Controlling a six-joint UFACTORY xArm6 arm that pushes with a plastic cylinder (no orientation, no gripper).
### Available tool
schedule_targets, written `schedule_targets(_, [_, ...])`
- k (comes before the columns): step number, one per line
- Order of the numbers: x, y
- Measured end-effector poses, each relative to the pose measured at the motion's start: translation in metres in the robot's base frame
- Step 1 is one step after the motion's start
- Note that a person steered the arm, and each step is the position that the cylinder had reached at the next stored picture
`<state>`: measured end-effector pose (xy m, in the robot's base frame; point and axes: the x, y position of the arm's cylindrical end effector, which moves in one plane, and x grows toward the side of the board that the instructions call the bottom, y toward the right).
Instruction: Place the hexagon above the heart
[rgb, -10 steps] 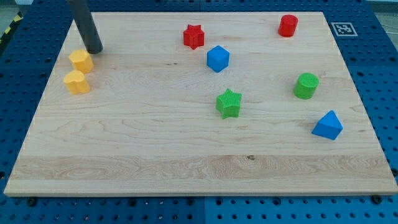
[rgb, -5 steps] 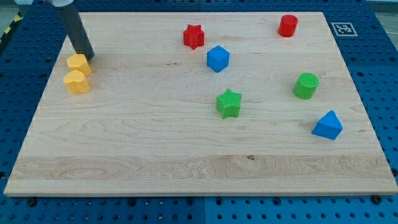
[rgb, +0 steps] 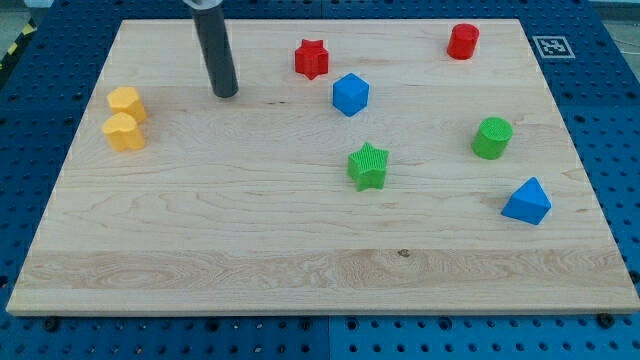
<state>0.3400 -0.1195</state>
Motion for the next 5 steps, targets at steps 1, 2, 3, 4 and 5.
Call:
schedule_targets(1, [0.000,0.016])
schedule_targets(2, [0.005,0.025])
schedule_targets(3, [0.012,0.042])
schedule_targets(4, [0.012,0.065])
schedule_targets(5, [0.026,0.077])
